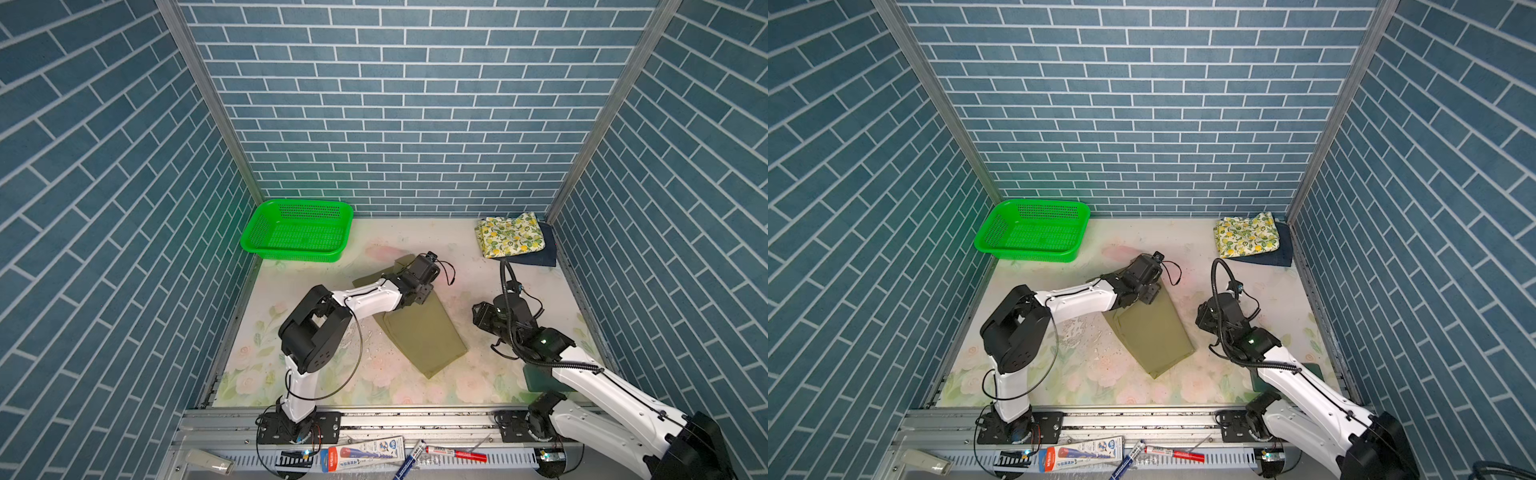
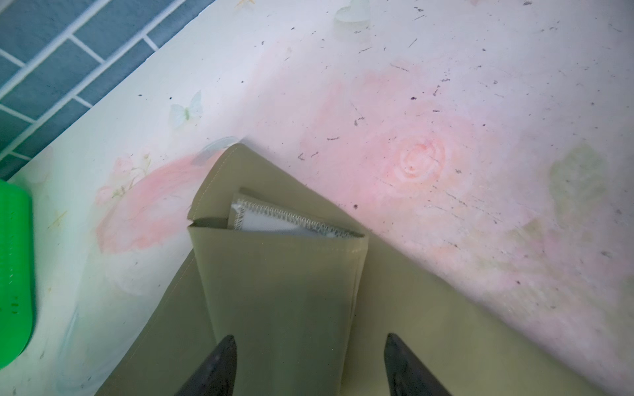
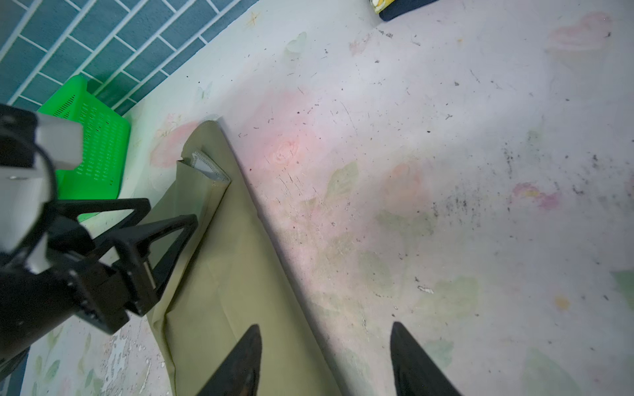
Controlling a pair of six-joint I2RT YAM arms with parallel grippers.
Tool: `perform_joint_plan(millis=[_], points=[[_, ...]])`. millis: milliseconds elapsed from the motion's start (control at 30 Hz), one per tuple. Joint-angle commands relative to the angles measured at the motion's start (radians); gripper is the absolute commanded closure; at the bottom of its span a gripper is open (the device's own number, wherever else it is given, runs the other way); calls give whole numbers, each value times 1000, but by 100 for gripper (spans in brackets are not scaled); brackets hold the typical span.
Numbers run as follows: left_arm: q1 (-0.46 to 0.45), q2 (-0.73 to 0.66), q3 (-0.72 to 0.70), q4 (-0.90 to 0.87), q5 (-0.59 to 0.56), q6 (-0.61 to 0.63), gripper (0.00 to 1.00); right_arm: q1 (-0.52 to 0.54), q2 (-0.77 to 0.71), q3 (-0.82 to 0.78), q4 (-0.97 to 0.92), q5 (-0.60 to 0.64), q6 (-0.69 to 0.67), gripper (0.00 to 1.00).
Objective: Fold and stack skirts
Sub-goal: Smooth out the skirt at the center of the table.
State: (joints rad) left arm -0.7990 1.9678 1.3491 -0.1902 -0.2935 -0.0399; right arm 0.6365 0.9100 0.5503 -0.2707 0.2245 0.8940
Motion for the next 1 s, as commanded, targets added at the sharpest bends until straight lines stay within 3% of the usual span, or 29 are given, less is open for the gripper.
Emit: perform_joint_plan(millis=[0,100,267,300,500,733,867,967], points=[[-9,60,53,-58,6,17,33,-3,-26,-20,-23,26,31,41],[-10,106,92,-65,-13,13,46,-3,-30,-22,-22,29,27,42],[-5,151,182,-106,-103,3,98,-3,-31,-23,-18,29,21,43],[-2,149,193,-114,-119,-3,100,-4,-29,-22,-19,34,16,43],[82,31,106,-97,-88,-107,100,-1,21,3,-21,19,-38,44],[263,-157,-236,80,61,-309,100,34,153,52,10,-25,-86,44],[380,-176,-369,122,117,-424,80,92,231,105,-20,-11,-117,41],[418,-184,-407,122,104,-442,53,124,281,133,-36,-10,-122,40]])
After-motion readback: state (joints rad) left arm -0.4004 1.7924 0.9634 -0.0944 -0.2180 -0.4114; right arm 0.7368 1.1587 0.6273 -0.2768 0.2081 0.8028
